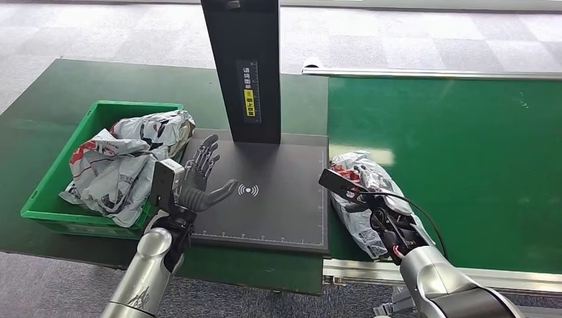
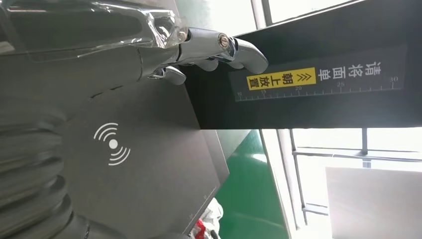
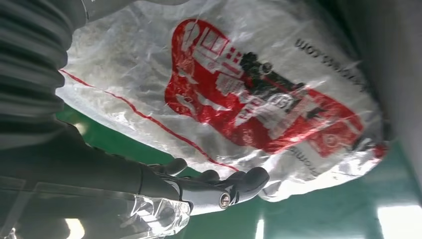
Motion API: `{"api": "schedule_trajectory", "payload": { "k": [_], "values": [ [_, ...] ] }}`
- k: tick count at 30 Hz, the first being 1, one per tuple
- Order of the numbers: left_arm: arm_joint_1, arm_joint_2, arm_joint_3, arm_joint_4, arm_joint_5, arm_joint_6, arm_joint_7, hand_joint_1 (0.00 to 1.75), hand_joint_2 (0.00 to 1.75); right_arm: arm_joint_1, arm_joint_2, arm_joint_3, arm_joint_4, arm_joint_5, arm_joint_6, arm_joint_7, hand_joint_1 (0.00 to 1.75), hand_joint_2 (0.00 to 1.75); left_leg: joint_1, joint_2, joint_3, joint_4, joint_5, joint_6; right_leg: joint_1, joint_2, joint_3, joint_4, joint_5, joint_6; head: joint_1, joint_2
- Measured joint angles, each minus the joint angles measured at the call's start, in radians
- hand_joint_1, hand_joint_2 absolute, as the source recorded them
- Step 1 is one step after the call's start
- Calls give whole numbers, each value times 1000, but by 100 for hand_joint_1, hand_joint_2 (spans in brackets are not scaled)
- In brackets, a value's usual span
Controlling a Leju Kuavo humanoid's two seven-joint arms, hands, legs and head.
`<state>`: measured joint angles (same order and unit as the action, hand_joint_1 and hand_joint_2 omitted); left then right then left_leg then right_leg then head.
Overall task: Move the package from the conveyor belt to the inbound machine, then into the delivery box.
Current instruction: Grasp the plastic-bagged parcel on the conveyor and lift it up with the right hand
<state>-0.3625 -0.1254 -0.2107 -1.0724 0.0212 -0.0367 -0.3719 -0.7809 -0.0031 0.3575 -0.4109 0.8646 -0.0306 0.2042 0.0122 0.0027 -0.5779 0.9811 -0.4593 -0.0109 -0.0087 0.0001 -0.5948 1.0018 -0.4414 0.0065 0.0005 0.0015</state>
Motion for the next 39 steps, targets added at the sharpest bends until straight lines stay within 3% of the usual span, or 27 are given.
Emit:
{"api": "schedule_trajectory", "payload": {
  "k": [2, 5, 7, 14, 19, 26, 28, 30, 32, 39],
  "values": [
    [2, -2, 3, -1, -1, 2, 0, 0, 175, 1, -5, -15, 0, 6, -92, 5, 0, 175, 0, 0, -1, 0, 0, 0, 0, 0, -1, 0, 0, 0, 0, 0],
    [17, -3, 8, -17, -5, 4, 1, 0, 175, 10, -12, -78, -31, -25, -280, -81, 0, 175, 0, 0, -2, 0, 0, 0, 0, 0, -2, 0, 0, 0, 0, 0],
    [25, -3, 10, -26, -9, 3, 3, 0, 175, 16, -15, -130, -62, -26, -306, -108, 0, 175, 0, 0, -2, 0, 0, 0, 0, 0, -2, 0, 0, 0, 0, 0],
    [20, -10, 10, -19, -26, -10, 6, 0, 175, 47, -17, -236, -89, 107, -92, -9, 0, 175, 0, 0, -2, 0, 0, 0, 0, 0, -2, 0, 0, 0, 0, 0],
    [-2, -18, 10, 2, -34, -21, 6, 0, 175, 50, -15, -254, -57, 144, 62, -13, 0, 175, 0, 0, -2, 0, 0, 0, 0, 0, -2, 0, 0, 0, 0, 0],
    [-13, -25, 10, 21, -38, -26, 6, 0, 175, 49, -11, -266, -27, 138, 131, -33, 0, 175, 0, 0, -2, 0, 0, 0, 0, 0, -2, 0, 0, 0, 0, 0],
    [-13, -25, 10, 22, -41, -28, 6, 0, 175, 49, -10, -269, -21, 135, 155, -43, 14, 175, 0, 0, -2, 0, 0, 0, 0, 0, -2, 0, 0, 0, 0, 0],
    [-15, -25, 10, 24, -42, -29, 7, 0, 175, 48, -10, -272, -16, 128, 187, -63, 101, 175, 0, 0, -2, 0, 0, 0, 0, 0, -2, 0, 0, 0, 0, 0],
    [-21, -26, 10, 30, -42, -32, 7, 0, 175, 47, -10, -275, -10, 116, 221, -90, 175, 175, 0, 0, -2, 0, 0, 0, 0, 0, -2, 0, 0, 0, 0, 0],
    [-30, -27, 10, 44, -41, -33, 7, 0, 175, 31, -9, -285, 3, 98, 256, -128, 175, 175, 0, 1, -2, 0, 0, 0, 0, 0, -2, 0, 0, 0, 0, 0]
  ]
}}
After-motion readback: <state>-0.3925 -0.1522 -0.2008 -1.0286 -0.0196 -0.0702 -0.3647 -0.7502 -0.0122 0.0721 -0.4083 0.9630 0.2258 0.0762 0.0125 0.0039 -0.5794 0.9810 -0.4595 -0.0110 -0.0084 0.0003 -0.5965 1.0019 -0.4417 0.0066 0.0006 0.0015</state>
